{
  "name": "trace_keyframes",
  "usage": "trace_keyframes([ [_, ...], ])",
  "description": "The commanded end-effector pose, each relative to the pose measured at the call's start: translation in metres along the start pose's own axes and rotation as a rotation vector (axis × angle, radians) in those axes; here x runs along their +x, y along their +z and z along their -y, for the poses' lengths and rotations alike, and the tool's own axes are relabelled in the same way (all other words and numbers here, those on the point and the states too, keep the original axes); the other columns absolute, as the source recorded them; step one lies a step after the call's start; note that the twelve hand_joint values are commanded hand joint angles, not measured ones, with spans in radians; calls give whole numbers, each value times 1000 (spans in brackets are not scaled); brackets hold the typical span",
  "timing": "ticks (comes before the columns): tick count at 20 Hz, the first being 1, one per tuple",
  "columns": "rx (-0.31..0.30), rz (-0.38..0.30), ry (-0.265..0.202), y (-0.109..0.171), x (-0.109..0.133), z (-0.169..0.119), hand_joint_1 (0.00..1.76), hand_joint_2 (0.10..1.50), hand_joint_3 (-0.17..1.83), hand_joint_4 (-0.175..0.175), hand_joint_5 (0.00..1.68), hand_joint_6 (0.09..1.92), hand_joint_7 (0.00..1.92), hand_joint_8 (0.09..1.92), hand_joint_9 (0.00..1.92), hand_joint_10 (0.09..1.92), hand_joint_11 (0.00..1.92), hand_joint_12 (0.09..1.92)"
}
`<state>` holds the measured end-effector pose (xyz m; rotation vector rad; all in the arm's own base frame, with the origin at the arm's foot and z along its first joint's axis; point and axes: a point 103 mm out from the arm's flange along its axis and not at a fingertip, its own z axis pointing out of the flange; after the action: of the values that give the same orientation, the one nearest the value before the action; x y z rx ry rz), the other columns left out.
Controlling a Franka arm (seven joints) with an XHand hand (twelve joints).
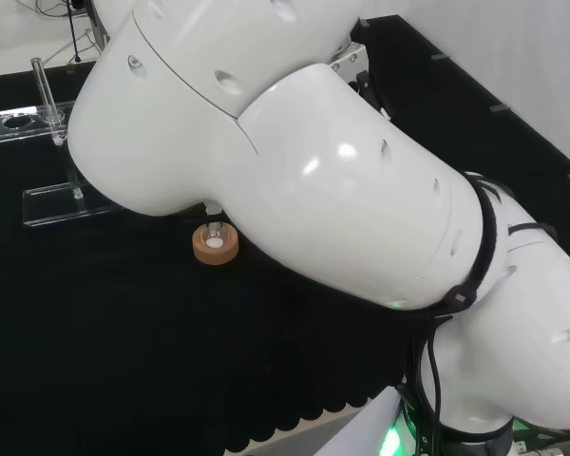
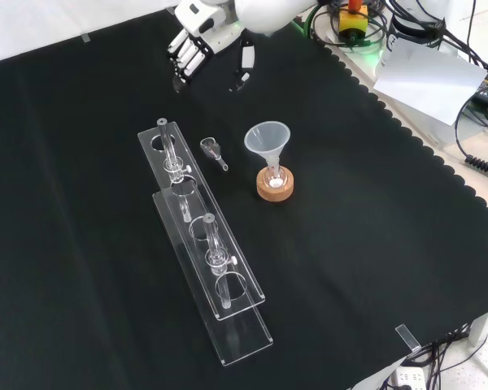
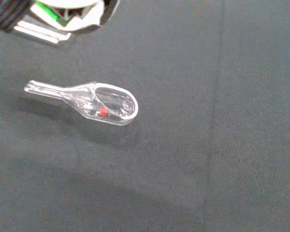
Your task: Remove the funnel from the round-bottom flask.
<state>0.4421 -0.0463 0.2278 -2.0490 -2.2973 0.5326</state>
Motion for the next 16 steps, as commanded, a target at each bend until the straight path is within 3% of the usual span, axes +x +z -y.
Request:
trace_keyframes([
  [1,-3,-33,-2,-17,8,30,847,587,673,-32,414,87,360,633,565,584,274,1350],
  [5,3,-54,-10,-31,19,45,839,591,672,-31,414,87,359,632,563,578,274,1349],
  [16,67,-191,-99,-55,73,78,796,586,662,-38,308,87,288,618,536,570,314,1376],
])
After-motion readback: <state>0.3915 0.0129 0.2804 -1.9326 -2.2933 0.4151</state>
